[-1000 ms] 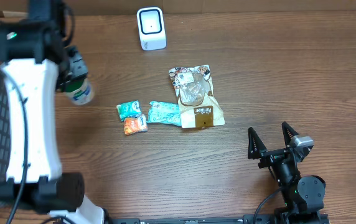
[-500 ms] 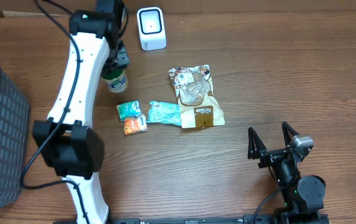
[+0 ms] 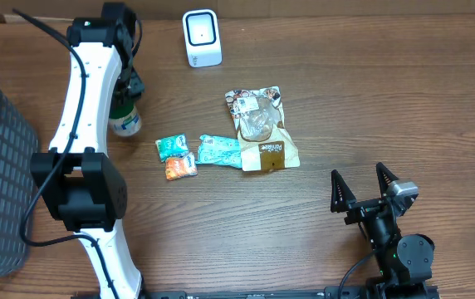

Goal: Scan the item barcode
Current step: 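Lift the bottle out and set it down left of the packs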

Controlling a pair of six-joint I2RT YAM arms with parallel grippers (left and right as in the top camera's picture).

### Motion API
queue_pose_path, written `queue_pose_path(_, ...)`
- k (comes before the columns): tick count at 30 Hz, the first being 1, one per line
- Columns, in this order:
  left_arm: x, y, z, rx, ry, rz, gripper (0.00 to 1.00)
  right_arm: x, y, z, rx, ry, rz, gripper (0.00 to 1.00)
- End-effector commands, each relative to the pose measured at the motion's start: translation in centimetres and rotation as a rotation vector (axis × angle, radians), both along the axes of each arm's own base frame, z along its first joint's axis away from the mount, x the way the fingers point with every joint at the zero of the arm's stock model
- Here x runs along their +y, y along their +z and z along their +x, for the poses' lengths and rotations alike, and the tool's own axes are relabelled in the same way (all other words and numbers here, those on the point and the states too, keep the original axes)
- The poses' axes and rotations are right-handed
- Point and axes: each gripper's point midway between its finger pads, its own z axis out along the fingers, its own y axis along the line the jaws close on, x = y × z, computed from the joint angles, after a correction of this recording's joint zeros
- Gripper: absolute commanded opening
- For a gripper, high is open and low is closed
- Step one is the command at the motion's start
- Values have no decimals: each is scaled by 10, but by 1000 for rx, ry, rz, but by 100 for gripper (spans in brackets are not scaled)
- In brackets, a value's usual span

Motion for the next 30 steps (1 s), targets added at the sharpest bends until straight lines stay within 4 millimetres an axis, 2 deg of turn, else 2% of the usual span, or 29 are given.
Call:
queue_pose_path(1,4,-26,-14,56,49,16,5,1,-2,0,-3,6,-1,100)
queue_pose_path(4,3,-46,-22,91,50,10,6,1,-2,0,-3,6,-1,100)
queue_pose_path(7,2,-57,-24,96,48,5,6,1,-2,0,-4,6,-1,100)
queue_pose_path(13,-6,-60,-13,48,47,-42,7,1,-2,0,-4,6,-1,100)
queue_pose_path(16,-7,-60,-10,36,45,-45,11,1,-2,0,-3,6,-1,100)
queue_pose_path(19,-9,-61,-7,28,42,-53,18,1,-2,0,-3,6,-1,100)
queue_pose_path(21,-13,-61,-8,31,41,-73,31,1,-2,0,-3,6,-1,100)
queue_pose_path(24,-18,-63,-12,54,27,-106,39,1,-2,0,-3,6,-1,100)
queue_pose_path(27,-18,-63,-18,79,27,-107,42,1,-2,0,-3,6,-1,100)
queue_pose_path(30,-18,-63,-22,104,-1,-107,54,1,-2,0,-4,6,-1,100)
